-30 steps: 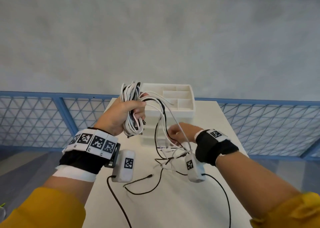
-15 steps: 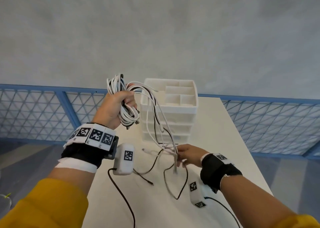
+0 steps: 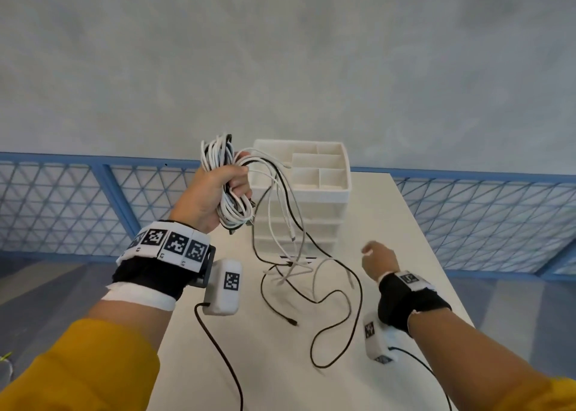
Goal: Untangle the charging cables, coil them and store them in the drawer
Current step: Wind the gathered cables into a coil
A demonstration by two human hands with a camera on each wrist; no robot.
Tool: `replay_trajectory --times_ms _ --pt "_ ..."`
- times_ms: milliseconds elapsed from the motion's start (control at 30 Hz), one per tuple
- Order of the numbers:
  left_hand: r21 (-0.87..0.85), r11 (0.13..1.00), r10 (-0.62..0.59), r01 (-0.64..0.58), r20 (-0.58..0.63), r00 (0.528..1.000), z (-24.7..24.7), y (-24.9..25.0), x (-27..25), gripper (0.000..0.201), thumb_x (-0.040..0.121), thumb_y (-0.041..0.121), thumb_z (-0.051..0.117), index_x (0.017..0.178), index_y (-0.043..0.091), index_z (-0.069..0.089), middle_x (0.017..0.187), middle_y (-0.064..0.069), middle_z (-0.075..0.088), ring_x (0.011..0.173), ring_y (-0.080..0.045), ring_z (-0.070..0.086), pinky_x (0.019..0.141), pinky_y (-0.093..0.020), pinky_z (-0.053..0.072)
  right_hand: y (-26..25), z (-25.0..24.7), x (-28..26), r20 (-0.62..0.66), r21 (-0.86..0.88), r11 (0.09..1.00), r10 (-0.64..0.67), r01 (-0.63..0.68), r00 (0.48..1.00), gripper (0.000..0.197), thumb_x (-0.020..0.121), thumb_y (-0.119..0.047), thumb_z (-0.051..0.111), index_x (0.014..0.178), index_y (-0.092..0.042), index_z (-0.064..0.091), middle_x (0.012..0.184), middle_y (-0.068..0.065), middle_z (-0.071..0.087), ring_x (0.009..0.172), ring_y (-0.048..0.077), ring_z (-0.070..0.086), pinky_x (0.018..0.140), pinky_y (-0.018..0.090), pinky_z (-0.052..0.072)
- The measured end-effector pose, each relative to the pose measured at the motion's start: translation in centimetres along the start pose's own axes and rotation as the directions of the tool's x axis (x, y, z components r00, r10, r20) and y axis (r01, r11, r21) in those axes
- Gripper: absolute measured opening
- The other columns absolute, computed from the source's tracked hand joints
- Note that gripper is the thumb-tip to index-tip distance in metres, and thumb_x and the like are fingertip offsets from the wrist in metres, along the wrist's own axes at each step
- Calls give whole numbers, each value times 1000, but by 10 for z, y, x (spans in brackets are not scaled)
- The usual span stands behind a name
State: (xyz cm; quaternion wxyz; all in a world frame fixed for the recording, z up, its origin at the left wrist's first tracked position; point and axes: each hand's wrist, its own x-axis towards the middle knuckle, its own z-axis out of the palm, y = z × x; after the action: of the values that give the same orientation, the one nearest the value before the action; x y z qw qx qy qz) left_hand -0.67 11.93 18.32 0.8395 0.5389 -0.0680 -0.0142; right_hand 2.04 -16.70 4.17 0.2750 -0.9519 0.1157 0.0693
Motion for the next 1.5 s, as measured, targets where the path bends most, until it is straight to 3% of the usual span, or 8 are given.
replay_trajectory --times_ms 167,500,733,867,1033,1167,1266,1500 --pt "4 1000 27 -27 48 998 11 7 -2 23 74 8 49 56 21 53 42 9 36 37 -6 35 50 -19 41 -39 6 -8 486 101 958 -282 267 827 33 81 2 56 112 -9 62 99 8 60 76 17 55 45 11 46" --pt "-40 994 104 -103 14 995 17 19 -10 22 75 6 49 57 19 50 42 8 36 37 -6 36 52 -22 40 -70 73 -54 758 322 944 -303 73 578 39 92 -40 46 128 -24 50 115 -8 48 93 12 50 65 18 41" --pt "-27 991 128 -129 -29 991 7 27 -10 12 74 7 51 67 17 47 42 9 36 38 -6 36 53 -22 39 -36 81 -34 532 155 987 -114 36 839 27 94 -9 38 68 -13 45 69 7 50 38 9 57 34 14 43" --pt "3 991 137 -137 -23 990 0 29 -10 9 74 6 51 74 16 49 42 9 37 37 -6 37 51 -21 42 -2 57 2 521 -216 975 68 55 851 20 80 -24 66 72 -19 48 71 4 59 73 22 69 50 22 50" --pt "127 989 78 -78 5 997 1 15 -8 12 75 3 51 80 13 53 42 9 37 37 -7 35 51 -24 36 -101 -55 -23 210 -135 952 -245 276 946 26 93 -18 47 76 -3 61 59 3 58 52 15 52 53 23 45" --pt "203 979 8 -16 41 999 9 4 -5 9 74 3 53 77 11 53 42 7 38 37 -8 35 50 -24 37 -140 -83 -47 -303 369 642 -601 672 740 16 89 -22 57 102 -14 61 97 5 60 91 17 56 79 17 47" --pt "330 944 -15 -8 65 998 20 0 -7 10 78 0 55 72 7 52 39 6 41 36 -8 37 43 -20 38 -156 -69 -60 -49 446 526 -793 724 607 61 75 -30 72 126 -30 40 126 -3 51 119 4 46 94 9 36" --pt "258 963 83 -77 -10 997 3 -3 -9 19 71 5 55 58 18 57 40 7 36 38 -10 34 50 -21 39 -132 -53 -57 139 656 566 -741 500 657 21 94 -19 47 74 -17 52 58 -5 56 64 16 64 77 30 50"
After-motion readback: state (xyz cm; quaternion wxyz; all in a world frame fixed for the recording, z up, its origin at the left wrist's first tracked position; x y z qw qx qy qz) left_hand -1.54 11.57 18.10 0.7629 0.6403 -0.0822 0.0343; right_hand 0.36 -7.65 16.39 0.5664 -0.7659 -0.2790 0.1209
